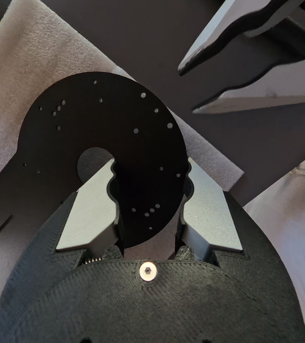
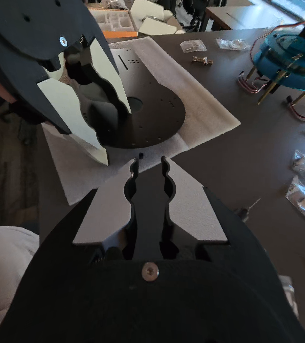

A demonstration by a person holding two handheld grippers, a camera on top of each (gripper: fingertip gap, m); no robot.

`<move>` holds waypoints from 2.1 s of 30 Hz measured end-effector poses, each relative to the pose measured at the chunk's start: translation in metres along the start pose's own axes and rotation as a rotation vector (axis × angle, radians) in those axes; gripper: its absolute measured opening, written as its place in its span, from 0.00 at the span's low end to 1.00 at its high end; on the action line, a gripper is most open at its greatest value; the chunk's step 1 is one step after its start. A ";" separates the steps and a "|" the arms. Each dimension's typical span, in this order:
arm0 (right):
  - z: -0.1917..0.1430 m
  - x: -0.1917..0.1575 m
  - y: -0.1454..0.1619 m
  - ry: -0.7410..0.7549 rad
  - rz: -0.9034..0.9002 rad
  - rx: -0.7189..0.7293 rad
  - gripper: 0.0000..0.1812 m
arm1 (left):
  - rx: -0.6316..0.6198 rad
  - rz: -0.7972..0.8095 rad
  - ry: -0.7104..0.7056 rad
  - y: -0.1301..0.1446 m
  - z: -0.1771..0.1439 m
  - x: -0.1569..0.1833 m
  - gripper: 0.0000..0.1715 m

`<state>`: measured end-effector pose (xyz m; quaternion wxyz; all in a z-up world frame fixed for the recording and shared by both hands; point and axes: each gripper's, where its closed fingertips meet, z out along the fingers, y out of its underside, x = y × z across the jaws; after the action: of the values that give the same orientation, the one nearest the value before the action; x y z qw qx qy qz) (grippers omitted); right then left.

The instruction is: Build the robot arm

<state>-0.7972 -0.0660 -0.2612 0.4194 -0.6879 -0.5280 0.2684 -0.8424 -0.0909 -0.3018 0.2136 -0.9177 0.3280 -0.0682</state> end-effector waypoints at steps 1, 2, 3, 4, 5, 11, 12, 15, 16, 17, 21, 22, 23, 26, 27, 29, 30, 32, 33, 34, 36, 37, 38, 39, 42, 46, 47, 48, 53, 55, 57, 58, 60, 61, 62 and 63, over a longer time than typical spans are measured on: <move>0.004 -0.005 0.001 -0.035 0.015 -0.024 0.13 | -0.004 0.001 0.004 0.000 0.000 0.000 0.41; 0.007 -0.009 0.004 -0.064 0.029 -0.054 0.14 | -0.009 0.001 0.008 0.000 -0.001 0.000 0.41; 0.011 -0.010 0.009 -0.076 0.043 -0.084 0.14 | -0.013 0.003 0.011 0.001 -0.002 0.000 0.40; 0.016 -0.012 0.014 -0.086 0.063 -0.122 0.15 | -0.015 0.004 0.013 0.001 -0.002 0.001 0.40; 0.019 -0.015 0.020 -0.107 0.097 -0.159 0.16 | -0.016 0.005 0.015 0.001 -0.003 0.001 0.40; 0.029 -0.021 0.021 -0.068 0.126 -0.169 0.14 | -0.022 0.012 0.014 0.004 -0.003 0.000 0.40; 0.030 -0.021 0.026 -0.057 0.084 -0.190 0.14 | -0.022 0.013 0.015 0.005 -0.003 0.000 0.40; 0.031 -0.020 0.026 -0.043 0.038 -0.185 0.14 | -0.026 0.017 0.018 0.006 -0.004 -0.001 0.41; 0.031 -0.020 0.026 -0.046 0.039 -0.190 0.14 | -0.027 0.019 0.019 0.007 -0.004 -0.001 0.41; 0.031 -0.020 0.027 -0.052 0.048 -0.195 0.14 | -0.029 0.021 0.019 0.007 -0.004 -0.001 0.41; 0.031 -0.021 0.027 -0.073 0.073 -0.197 0.14 | -0.033 0.024 0.013 0.008 -0.003 -0.002 0.41; 0.031 -0.021 0.027 -0.072 0.070 -0.198 0.14 | -0.033 0.025 0.013 0.008 -0.003 -0.002 0.41; 0.032 -0.021 0.027 -0.070 0.066 -0.197 0.14 | -0.031 0.025 0.014 0.008 -0.003 -0.002 0.41; 0.032 -0.020 0.027 -0.068 0.057 -0.193 0.14 | -0.031 0.028 0.016 0.009 -0.003 -0.002 0.41; 0.032 -0.020 0.027 -0.069 0.056 -0.192 0.14 | -0.035 0.029 0.017 0.009 -0.003 -0.002 0.41; 0.031 -0.021 0.027 -0.075 0.061 -0.191 0.14 | -0.046 0.032 0.021 0.009 -0.004 -0.003 0.41; 0.032 -0.021 0.027 -0.075 0.061 -0.190 0.14 | -0.053 0.033 0.023 0.010 -0.004 -0.003 0.41; 0.031 -0.021 0.027 -0.075 0.055 -0.186 0.14 | -0.065 0.032 0.029 0.010 -0.004 -0.003 0.41; 0.031 -0.021 0.026 -0.077 0.049 -0.183 0.14 | -0.069 0.031 0.030 0.010 -0.004 -0.003 0.41; 0.029 -0.019 0.027 -0.075 0.042 -0.181 0.15 | -0.072 0.030 0.030 0.010 -0.003 -0.003 0.41; 0.025 -0.016 0.028 -0.065 0.046 -0.170 0.17 | -0.070 0.028 0.029 0.010 -0.003 -0.003 0.41; 0.022 -0.015 0.029 -0.062 0.046 -0.170 0.17 | -0.067 0.027 0.028 0.010 -0.003 -0.003 0.41; 0.017 -0.010 0.031 -0.042 0.040 -0.174 0.16 | -0.065 0.027 0.027 0.010 -0.003 -0.003 0.41; 0.011 -0.003 0.034 -0.007 0.022 -0.182 0.14 | -0.063 0.026 0.025 0.010 -0.003 -0.004 0.41; -0.011 0.012 0.041 0.055 -0.019 -0.194 0.14 | -0.059 0.025 0.023 0.010 -0.003 -0.004 0.41; -0.043 0.031 0.047 0.122 0.012 -0.207 0.12 | -0.063 0.026 0.024 0.010 -0.003 -0.005 0.41; -0.049 0.036 0.054 0.137 0.026 -0.238 0.12 | -0.064 0.026 0.024 0.010 -0.003 -0.005 0.41; -0.054 0.040 0.058 0.148 0.042 -0.257 0.13 | -0.065 0.026 0.024 0.010 -0.003 -0.005 0.41; -0.040 0.009 0.026 -0.010 0.262 -0.085 0.14 | -0.063 0.026 0.023 0.010 -0.003 -0.005 0.41; -0.025 -0.020 0.012 -0.111 0.367 -0.037 0.13 | -0.064 0.026 0.023 0.010 -0.003 -0.005 0.41; -0.012 -0.021 0.027 -0.037 0.287 -0.133 0.13 | -0.065 0.027 0.023 0.011 -0.003 -0.005 0.41; -0.010 -0.016 0.034 0.018 0.240 -0.166 0.13 | -0.065 0.028 0.023 0.011 -0.003 -0.005 0.41; -0.015 -0.005 0.043 0.100 0.189 -0.206 0.10 | -0.067 0.030 0.025 0.012 -0.004 -0.006 0.41; -0.019 0.000 0.047 0.120 0.178 -0.218 0.07 | -0.069 0.031 0.026 0.013 -0.004 -0.006 0.41; -0.023 0.006 0.052 0.145 0.176 -0.234 0.07 | -0.069 0.032 0.026 0.013 -0.004 -0.006 0.41; -0.026 0.011 0.056 0.162 0.172 -0.254 0.07 | -0.069 0.033 0.026 0.013 -0.004 -0.006 0.41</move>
<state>-0.7446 -0.0686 -0.2954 0.3459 -0.7974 -0.4612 0.1781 -0.8557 -0.0975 -0.3035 0.1785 -0.9180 0.3480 -0.0654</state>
